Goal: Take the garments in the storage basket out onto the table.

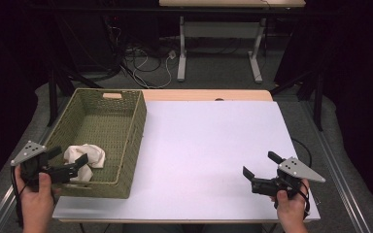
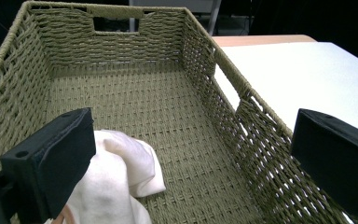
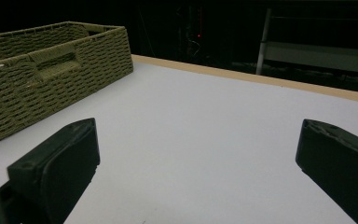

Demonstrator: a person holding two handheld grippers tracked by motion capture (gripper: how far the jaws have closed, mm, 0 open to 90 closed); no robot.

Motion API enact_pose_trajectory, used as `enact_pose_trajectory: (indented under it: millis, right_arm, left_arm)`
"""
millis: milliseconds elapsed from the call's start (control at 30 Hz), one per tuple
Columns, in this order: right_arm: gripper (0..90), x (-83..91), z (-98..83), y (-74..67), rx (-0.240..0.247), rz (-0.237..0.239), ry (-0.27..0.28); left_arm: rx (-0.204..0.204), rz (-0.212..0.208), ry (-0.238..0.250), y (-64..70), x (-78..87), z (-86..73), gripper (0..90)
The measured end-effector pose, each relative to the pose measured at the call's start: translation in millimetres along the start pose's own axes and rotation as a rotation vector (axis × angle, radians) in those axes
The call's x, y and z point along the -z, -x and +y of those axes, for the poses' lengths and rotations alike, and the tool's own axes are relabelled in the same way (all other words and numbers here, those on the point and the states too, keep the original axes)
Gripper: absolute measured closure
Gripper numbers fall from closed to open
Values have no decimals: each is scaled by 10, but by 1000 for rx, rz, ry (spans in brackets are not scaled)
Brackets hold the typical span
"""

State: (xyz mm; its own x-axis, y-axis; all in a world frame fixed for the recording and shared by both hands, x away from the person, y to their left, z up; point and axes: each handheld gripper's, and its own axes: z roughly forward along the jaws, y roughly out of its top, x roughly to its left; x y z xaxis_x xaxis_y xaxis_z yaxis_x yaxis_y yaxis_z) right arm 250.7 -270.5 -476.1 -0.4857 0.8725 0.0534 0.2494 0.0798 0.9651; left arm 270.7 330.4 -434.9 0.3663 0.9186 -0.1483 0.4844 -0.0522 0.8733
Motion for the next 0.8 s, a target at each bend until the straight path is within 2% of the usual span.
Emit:
enact_pose_trajectory:
  millis: [233, 433, 633, 733, 767, 800]
  right_arm:
    - [0, 1, -7, 21, -7, 2, -3]
    - [0, -13, -18, 15, -1, 2, -19]
    - [0, -24, -25, 8, -1, 2, -21]
    - [0, -31, -31, -2, -7, 4, -27]
    - [0, -35, -33, 3, 1, 4, -25]
    - [0, -38, -36, 1, 1, 6, -30]
  left_arm:
    - [-26, 13, -76, -1, -153, 42, 6]
    - [-20, -21, -135, -29, -249, 85, 6]
    - [-25, -33, -169, -60, -275, 119, 6]
    - [-13, -23, -176, -85, -290, 132, 6]
    - [-25, -24, -181, -105, -291, 142, 6]
    - [-14, -35, -184, -123, -295, 154, 6]
